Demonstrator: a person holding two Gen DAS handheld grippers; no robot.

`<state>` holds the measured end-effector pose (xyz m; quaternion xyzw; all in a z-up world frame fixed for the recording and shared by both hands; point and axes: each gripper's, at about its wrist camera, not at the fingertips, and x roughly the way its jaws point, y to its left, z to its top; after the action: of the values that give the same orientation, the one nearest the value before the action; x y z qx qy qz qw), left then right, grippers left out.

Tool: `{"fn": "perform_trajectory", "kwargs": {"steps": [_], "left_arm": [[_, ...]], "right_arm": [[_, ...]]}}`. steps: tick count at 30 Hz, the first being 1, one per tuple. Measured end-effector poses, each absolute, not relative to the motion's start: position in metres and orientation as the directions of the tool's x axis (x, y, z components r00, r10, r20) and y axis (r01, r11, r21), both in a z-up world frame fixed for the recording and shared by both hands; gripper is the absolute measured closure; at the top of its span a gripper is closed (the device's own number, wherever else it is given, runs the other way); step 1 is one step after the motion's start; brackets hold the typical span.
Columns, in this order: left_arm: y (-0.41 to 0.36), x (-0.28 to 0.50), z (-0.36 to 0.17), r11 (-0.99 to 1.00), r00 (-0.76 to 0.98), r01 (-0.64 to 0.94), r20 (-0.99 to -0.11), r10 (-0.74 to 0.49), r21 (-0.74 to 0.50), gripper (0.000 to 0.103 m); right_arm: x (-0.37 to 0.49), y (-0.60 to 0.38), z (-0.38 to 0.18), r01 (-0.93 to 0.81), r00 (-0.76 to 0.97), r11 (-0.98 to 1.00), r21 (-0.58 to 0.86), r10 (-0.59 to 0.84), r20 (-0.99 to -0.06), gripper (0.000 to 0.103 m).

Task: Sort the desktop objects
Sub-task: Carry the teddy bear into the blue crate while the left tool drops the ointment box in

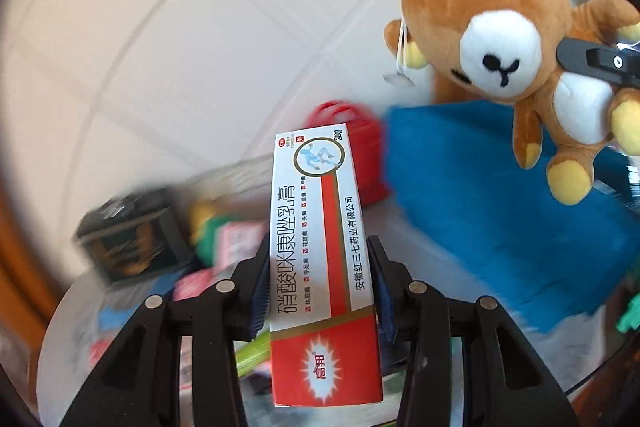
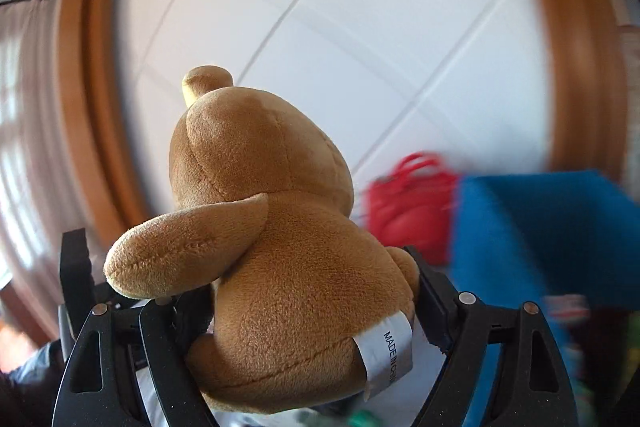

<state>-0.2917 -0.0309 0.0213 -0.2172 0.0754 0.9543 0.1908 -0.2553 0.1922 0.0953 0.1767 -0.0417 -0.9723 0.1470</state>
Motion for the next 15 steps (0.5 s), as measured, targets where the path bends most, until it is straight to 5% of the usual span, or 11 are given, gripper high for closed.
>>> {"fn": "perform_trajectory", "kwargs": {"steps": [5,13,15], "left_arm": [[0.081,-0.276,0.060,-0.830,-0.777,-0.554,-0.399,0.487,0.067,0.061],[0.232,-0.269,0.097,-0.758,-0.732,-0.648,-0.345,0.588,0.082,0.060],[0.260,-0.272,0.102,-0.763,-0.742,-0.638,-0.345,0.575,0.101,0.055]], "right_arm": [[-0.193,0.290,0.118,0.090,-0.959,-0.979,0.183,-0.135,-0.248,0.019],[-0.170,0.427,0.120,-0.115,-0.956,-0.968,0.221,0.047,-0.290,0.017],[-0.171,0.451,0.121,-0.137,-0.953,-0.960,0.243,0.061,-0.296,0.008]]}}
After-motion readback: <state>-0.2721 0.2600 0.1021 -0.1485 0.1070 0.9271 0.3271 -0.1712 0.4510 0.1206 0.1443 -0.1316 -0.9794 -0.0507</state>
